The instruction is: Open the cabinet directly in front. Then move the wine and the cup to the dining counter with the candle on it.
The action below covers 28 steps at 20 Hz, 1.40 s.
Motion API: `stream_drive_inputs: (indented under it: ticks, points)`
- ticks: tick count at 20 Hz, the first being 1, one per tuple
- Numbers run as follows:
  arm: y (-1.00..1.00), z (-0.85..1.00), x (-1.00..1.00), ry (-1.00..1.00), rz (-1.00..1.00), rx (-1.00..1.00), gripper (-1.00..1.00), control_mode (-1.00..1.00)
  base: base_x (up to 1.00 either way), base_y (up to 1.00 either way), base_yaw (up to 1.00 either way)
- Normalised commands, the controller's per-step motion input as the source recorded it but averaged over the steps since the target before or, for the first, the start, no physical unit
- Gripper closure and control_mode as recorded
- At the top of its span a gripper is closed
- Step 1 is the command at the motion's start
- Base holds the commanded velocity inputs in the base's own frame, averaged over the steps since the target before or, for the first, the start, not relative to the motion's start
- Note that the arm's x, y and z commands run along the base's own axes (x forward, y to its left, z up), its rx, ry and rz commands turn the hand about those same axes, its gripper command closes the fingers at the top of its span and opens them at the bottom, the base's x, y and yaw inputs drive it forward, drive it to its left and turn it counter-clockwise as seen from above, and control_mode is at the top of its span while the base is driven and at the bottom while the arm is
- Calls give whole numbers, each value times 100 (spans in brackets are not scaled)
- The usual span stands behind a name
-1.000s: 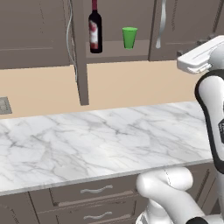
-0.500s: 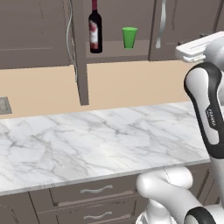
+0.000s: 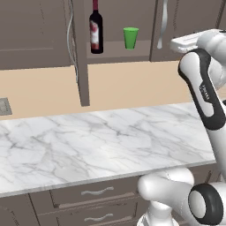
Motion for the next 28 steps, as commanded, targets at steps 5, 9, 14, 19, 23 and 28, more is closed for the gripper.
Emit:
stream_drive_inputs:
  ticks: [5, 9, 14, 19, 23, 28]
  points:
    - [-2, 0, 85, 13, 0, 0, -100, -100, 0, 0, 0]
    - [-6, 0, 61, 3, 0, 1, -100, -100, 0, 0, 0]
    - [0, 0, 38, 1, 0, 0, -100, -100, 0, 0, 0]
    - [1, 0, 62, 11, 0, 0, -100, -100, 0, 0, 0]
    - [10, 0, 68, 10, 0, 0, -100, -100, 0, 0, 0]
    - [27, -2, 82, 11, -1, 0, -100, -100, 0, 0, 0]
